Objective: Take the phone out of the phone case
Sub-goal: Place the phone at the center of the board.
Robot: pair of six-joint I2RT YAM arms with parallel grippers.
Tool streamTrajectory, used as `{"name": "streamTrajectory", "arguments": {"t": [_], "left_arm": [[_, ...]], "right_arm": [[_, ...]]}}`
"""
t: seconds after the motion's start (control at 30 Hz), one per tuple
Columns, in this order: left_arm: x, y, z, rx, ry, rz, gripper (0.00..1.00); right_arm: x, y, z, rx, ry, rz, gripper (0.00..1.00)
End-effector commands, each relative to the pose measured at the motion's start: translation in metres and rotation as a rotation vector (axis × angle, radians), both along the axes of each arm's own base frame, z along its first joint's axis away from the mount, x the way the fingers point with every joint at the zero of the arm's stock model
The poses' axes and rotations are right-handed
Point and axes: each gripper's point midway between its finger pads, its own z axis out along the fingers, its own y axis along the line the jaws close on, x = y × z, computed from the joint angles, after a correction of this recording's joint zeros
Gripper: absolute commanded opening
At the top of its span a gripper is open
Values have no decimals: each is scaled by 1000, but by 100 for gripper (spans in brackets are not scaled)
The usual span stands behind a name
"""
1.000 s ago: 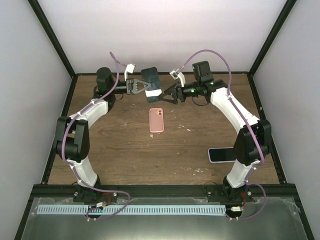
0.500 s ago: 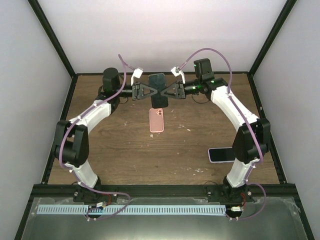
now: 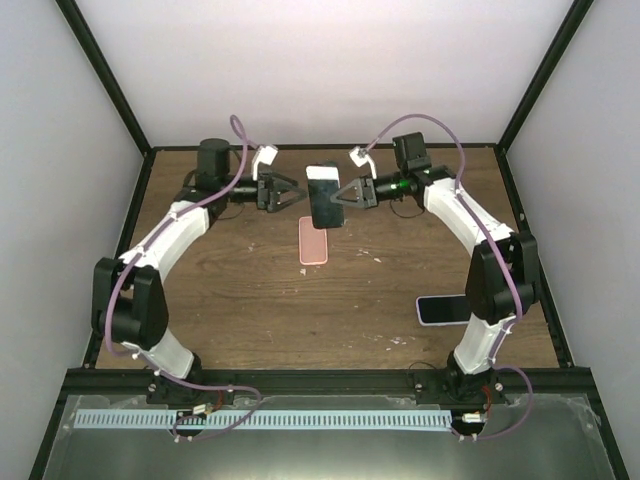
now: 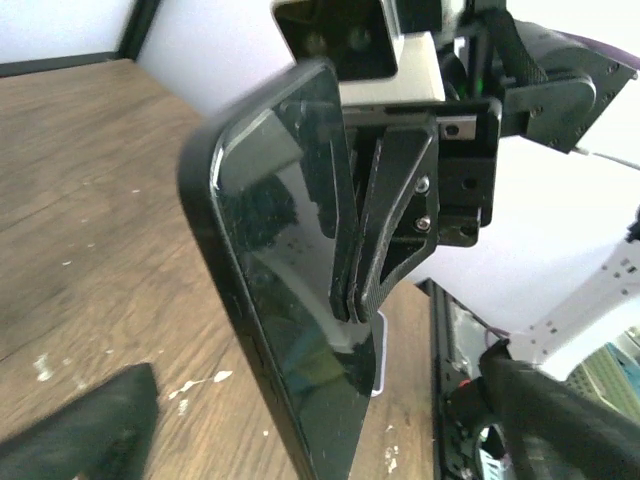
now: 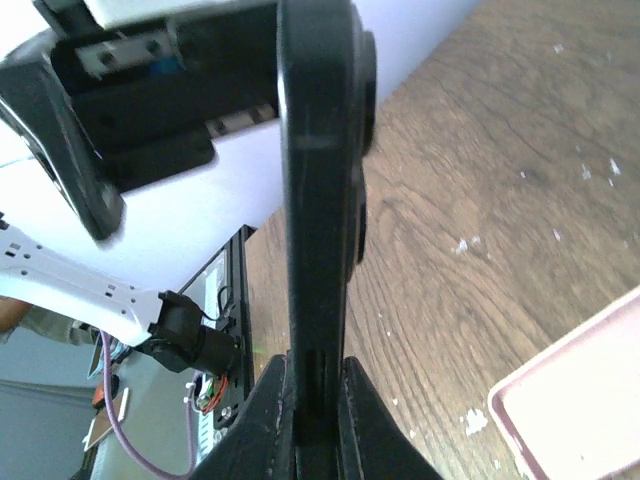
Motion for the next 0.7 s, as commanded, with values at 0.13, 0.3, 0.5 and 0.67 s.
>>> {"name": "streamTrajectory", "arguments": {"t": [0.13, 0.3, 0.5, 0.67], "left_arm": [[26, 64, -7, 181, -57, 288, 100], [47, 91, -35, 410, -19, 433, 100], [51, 114, -51, 547, -23, 514, 100], [47, 119, -60, 578, 7, 519, 100]], "right_arm": [[12, -35, -67, -73, 192, -100, 1], [21, -46, -107, -134, 272, -128, 1], [29, -47, -150, -192, 368, -137, 1], [38, -49, -175, -228, 414, -168, 1]]}}
